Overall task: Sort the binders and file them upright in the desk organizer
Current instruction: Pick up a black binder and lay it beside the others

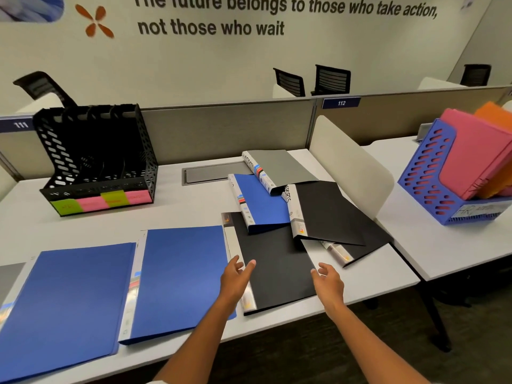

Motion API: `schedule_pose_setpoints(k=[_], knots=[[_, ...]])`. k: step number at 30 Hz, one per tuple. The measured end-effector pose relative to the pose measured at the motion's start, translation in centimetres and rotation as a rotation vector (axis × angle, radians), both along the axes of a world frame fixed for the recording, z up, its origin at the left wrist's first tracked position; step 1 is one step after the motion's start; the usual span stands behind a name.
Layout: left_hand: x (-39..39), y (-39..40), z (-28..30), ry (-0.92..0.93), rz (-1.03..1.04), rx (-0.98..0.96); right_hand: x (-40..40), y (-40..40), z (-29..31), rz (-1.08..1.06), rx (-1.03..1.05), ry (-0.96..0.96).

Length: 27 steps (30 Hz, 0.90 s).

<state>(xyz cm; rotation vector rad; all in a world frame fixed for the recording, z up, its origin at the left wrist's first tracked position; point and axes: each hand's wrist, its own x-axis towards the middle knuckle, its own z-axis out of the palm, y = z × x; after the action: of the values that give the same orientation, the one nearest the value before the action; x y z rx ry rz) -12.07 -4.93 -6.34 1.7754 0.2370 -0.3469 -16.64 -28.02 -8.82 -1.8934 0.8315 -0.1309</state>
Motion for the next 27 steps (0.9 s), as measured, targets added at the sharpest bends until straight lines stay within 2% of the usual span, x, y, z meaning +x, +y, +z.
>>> schedule_pose_setpoints(k=[7, 13, 17, 20, 23, 27], knots=[[2.1, -4.0, 1.0, -0.016, -0.034, 0.058, 4.3, -2.1, 0.6, -0.035, 0.24, -0.029], [3.9, -7.4, 1.8, -0.044, -0.034, 0.091, 8.7, -3.9, 1.5, -0.162, 0.868, -0.154], [4.2, -8.4, 1.8, -0.044, -0.013, 0.09, 10.7, -4.9, 1.8, -0.155, 1.067, -0.131], [4.0, -8.8, 1.6, -0.03, 0.018, 0.093, 11.9, -5.4, 1.4, -0.281, 1.279, -0.127], [3.7, -8.9, 1.2, -0.013, 0.055, 0.094, 12.8, -5.7, 0.8, -0.296, 1.375, -0.106], [2.7, -8.8, 0.7, 0.012, 0.092, 0.082, 13.4, -6.0, 0.3, -0.28, 1.38, -0.091]])
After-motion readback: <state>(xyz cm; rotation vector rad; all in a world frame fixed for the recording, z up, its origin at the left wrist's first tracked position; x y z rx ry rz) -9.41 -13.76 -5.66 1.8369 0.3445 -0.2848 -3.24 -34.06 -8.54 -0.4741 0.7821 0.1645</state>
